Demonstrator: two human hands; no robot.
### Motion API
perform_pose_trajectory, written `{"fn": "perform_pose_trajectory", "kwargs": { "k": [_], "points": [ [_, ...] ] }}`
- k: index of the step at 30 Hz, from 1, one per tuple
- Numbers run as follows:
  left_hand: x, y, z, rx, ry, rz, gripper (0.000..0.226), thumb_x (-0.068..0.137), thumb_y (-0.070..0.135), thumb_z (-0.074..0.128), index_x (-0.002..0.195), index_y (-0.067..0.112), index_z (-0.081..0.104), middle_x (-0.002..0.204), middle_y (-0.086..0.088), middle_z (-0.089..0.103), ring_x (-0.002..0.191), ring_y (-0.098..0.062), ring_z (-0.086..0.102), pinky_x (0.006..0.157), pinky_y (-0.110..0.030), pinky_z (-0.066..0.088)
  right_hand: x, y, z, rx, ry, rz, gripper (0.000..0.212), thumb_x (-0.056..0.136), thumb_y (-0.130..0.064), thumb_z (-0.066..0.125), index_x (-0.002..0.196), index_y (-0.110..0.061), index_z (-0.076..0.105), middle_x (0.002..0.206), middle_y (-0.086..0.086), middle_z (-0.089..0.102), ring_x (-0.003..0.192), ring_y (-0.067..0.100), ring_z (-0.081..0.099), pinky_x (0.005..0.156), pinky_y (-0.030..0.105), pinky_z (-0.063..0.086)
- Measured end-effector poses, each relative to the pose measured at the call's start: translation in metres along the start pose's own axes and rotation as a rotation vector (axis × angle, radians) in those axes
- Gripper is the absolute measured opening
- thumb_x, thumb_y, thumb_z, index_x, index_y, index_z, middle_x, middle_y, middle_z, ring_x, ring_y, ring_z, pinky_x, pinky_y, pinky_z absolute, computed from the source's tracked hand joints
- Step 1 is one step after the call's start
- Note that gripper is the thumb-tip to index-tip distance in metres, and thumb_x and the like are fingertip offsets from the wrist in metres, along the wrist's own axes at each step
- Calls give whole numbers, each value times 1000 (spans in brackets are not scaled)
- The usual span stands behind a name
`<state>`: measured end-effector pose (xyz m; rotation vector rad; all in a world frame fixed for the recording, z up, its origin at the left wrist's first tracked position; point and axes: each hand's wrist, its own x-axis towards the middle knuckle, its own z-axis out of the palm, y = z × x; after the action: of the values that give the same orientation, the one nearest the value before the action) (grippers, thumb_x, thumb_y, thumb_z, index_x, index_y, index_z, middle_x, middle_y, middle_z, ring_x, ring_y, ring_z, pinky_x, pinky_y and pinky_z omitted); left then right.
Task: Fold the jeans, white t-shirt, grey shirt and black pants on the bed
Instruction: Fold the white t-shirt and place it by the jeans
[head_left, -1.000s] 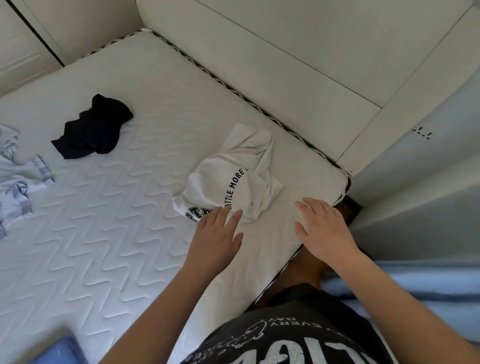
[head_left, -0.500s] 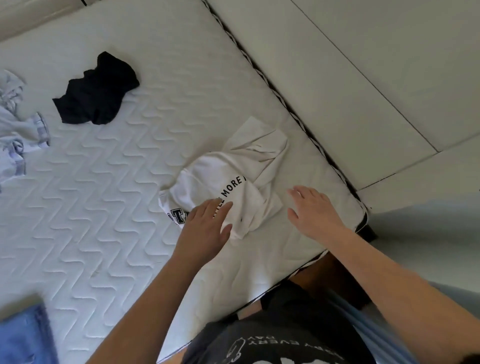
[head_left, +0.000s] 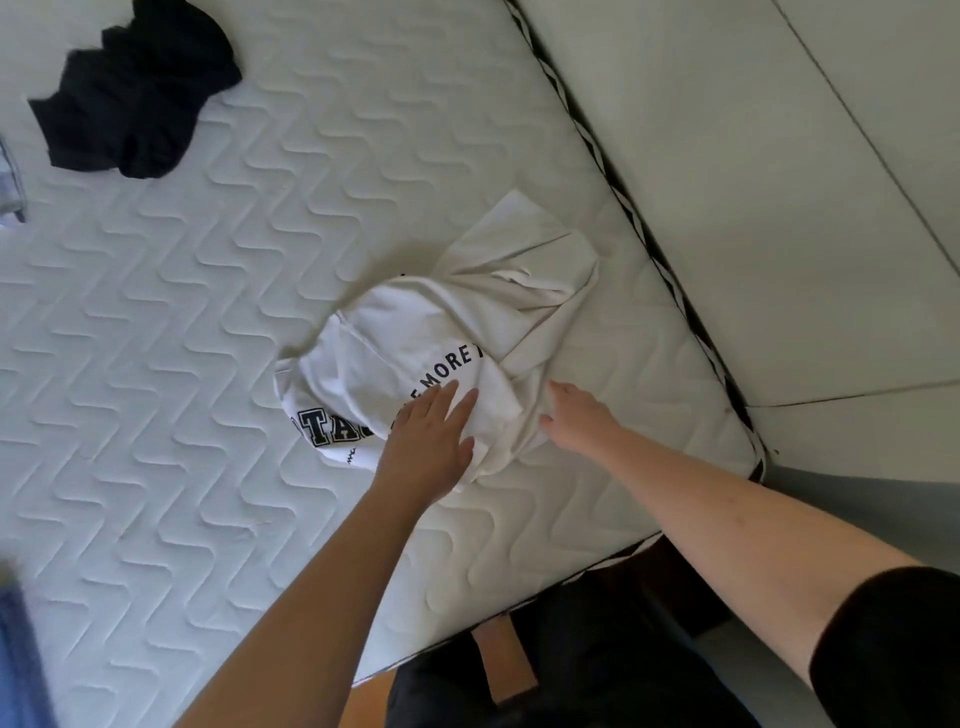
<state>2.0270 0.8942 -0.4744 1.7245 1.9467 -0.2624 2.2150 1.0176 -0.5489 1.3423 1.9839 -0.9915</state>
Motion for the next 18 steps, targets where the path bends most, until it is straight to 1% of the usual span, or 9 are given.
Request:
{"fn": "perform_pose_trajectory", "kwargs": {
  "k": [2, 5, 7, 8, 10, 12, 14, 16, 18],
  "points": [
    [14, 2, 18, 46, -58, 9, 63, 103, 41, 33, 158, 26, 5, 166, -3, 4, 152, -23, 4, 121, -39, 7, 17, 5, 19, 76, 5, 36, 66, 96, -36, 48, 153, -18, 20, 150, 13, 36, 132, 34, 43, 104, 44, 40],
    [26, -1, 39, 71, -137, 71, 64, 104, 39, 33, 158, 24, 2, 166, -4, 2, 152, -24, 4, 122, -39, 7, 39, 10, 33, 185, -11, 102, 73, 95, -36, 52, 155, -21, 13, 152, 13, 33, 135, 33, 41, 105, 45, 39],
    [28, -5, 48, 72, -157, 48, 64, 104, 39, 33, 158, 23, 1, 166, -5, 1, 152, -24, 3, 122, -39, 7, 49, 11, 44, 220, 0, 153, 76, 94, -35, 55, 155, -17, 13, 153, 14, 31, 137, 33, 38, 108, 44, 37],
    [28, -8, 51, 60, -171, 31, 65, 104, 39, 33, 158, 23, 0, 166, -5, 1, 152, -24, 2, 122, -38, 7, 55, 11, 48, 255, 9, 193, 75, 94, -35, 57, 153, -14, 17, 152, 16, 32, 137, 33, 38, 109, 43, 37],
    [26, -11, 57, 22, -184, 6, 65, 104, 40, 33, 158, 23, 0, 166, -4, 1, 152, -24, 2, 121, -38, 7, 63, 10, 53, 348, 48, 258, 64, 93, -32, 62, 145, -9, 31, 144, 17, 42, 131, 35, 45, 105, 41, 40],
    [21, -14, 63, -22, -173, -14, 65, 104, 41, 33, 158, 22, 3, 165, -3, 3, 152, -22, 4, 121, -37, 8, 66, 4, 58, 463, 60, 261, 46, 93, -25, 60, 134, -8, 45, 132, 16, 55, 121, 35, 54, 95, 36, 44],
    [16, -17, 67, -98, -151, -37, 64, 103, 41, 35, 158, 23, 7, 165, -2, 7, 151, -21, 8, 120, -37, 11, 64, -6, 57, 590, 68, 213, 27, 95, -18, 50, 119, -9, 56, 118, 14, 63, 109, 33, 59, 80, 30, 42],
    [12, -21, 69, -222, -144, -81, 63, 103, 40, 38, 157, 24, 10, 164, -1, 13, 150, -19, 12, 121, -37, 15, 54, -23, 50, 799, 85, 183, 30, 93, -13, 40, 114, -16, 60, 104, 8, 64, 92, 27, 58, 72, 29, 39],
    [7, -23, 70, -365, -135, -112, 65, 102, 38, 43, 157, 25, 11, 163, 0, 18, 148, -19, 18, 119, -37, 22, 41, -40, 38, 1058, 80, 173, 39, 92, -10, 36, 116, -26, 63, 95, 6, 61, 83, 21, 52, 71, 29, 39]
  ]
}}
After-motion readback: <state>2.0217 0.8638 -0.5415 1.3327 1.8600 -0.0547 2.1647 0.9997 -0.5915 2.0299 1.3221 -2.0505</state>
